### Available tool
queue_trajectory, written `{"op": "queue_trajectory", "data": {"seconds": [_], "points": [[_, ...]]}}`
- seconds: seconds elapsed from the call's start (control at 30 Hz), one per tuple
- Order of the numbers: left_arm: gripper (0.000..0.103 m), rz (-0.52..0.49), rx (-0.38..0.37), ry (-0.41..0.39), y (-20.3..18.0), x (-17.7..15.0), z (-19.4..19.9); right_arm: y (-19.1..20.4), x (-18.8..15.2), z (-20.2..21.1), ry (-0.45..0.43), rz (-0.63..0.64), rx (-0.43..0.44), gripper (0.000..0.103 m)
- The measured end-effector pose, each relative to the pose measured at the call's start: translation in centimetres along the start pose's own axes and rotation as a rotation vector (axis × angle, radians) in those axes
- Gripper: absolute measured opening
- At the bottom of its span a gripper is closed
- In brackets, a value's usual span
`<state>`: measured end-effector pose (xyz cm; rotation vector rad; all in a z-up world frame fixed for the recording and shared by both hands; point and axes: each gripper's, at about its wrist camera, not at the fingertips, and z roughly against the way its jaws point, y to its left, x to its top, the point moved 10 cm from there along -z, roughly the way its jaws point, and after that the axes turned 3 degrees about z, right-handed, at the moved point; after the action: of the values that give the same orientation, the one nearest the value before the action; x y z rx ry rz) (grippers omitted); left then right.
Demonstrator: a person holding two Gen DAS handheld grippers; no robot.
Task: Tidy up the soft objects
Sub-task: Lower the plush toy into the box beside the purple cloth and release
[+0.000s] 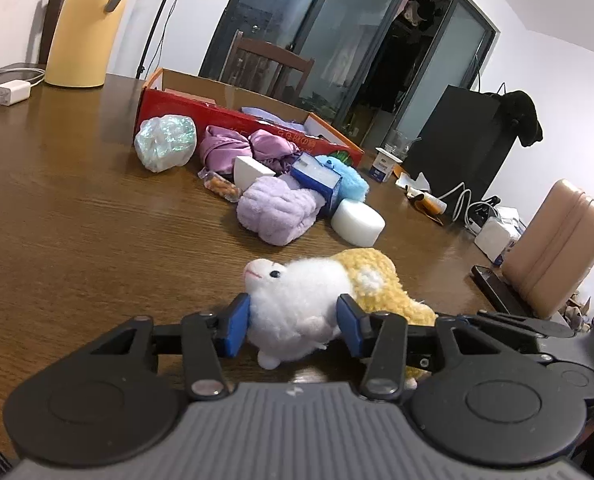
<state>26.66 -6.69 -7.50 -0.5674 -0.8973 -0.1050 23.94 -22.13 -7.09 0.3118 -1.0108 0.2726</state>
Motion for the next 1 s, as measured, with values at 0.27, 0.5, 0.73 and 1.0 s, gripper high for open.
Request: {"op": "queue_trajectory", "data": {"seconds": [0.27,0.5,0.73,1.0], "points": [[0.044,-0.019,-0.102,-0.106,-2.2,8.5,-2.2,-2.3,7.2,0.5,-0.147,0.038,-0.042,0.045],[0.044,-0.011,-0.168,-0.087,-2.2,20.4,-14.0,-10.6,17.9,-6.1,-0.21,0.008,-0.098,0.044],[0.044,0.065,-0.034,0.074,0.7,24.3,-25.7,-18.6,21.2,-16.9,-0.075,-0.174,-0.083,0.043],[0.045,0.099,0.034,0.172,2.7,22.9,-30.1,-20.0,20.1,-21.5,0.015,-0.094,-0.203,0.043]]}}
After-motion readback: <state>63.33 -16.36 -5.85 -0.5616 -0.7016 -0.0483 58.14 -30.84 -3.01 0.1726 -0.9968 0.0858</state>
